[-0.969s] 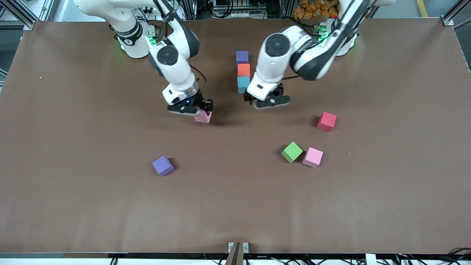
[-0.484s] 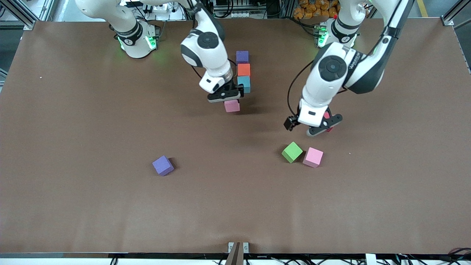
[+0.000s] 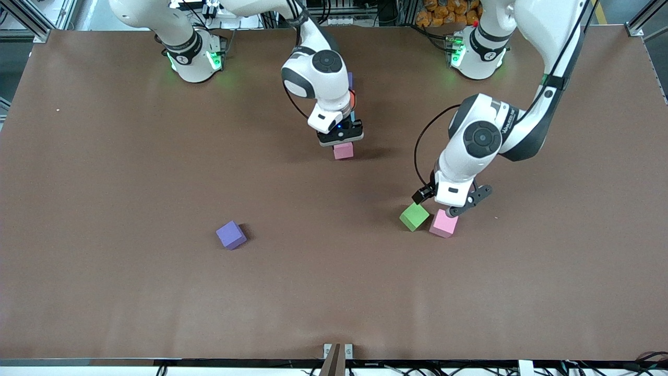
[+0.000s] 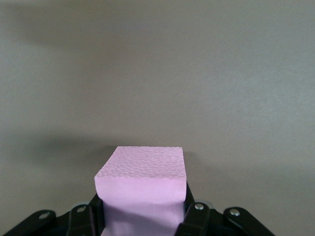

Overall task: Arrange blocks into number 1
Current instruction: 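Place the pink below cyan while the left gripper grasps the green, then retract the right gripper to rest while the left gripper lifts the green cube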

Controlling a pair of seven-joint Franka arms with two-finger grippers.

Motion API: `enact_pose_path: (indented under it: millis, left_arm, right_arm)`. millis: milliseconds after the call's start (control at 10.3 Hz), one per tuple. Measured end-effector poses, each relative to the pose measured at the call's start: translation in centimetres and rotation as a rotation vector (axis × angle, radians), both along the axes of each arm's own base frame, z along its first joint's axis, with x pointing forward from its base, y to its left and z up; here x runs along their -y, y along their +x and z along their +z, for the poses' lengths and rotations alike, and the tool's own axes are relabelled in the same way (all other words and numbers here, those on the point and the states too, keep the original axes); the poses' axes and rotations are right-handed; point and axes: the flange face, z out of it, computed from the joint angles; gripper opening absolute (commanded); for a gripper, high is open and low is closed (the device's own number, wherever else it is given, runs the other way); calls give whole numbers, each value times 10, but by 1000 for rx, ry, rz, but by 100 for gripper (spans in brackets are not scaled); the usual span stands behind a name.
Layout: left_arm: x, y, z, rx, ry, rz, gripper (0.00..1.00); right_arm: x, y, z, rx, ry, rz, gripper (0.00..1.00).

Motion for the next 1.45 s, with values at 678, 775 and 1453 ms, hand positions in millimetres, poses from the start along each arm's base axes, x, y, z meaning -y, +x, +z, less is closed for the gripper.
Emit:
enact_pose_path:
  millis: [678, 775, 1453]
  left_arm:
    - [9, 25, -37, -43, -71, 69, 100]
    - [8, 27, -43, -42, -73, 73, 100]
    - [14, 36, -55, -38, -90, 85, 100]
  right_arm:
    - [-18, -37, -19, -21, -24, -12, 100]
    - [-17, -34, -17, -19, -20, -24, 100]
    - [206, 136, 61, -4, 35, -453, 100]
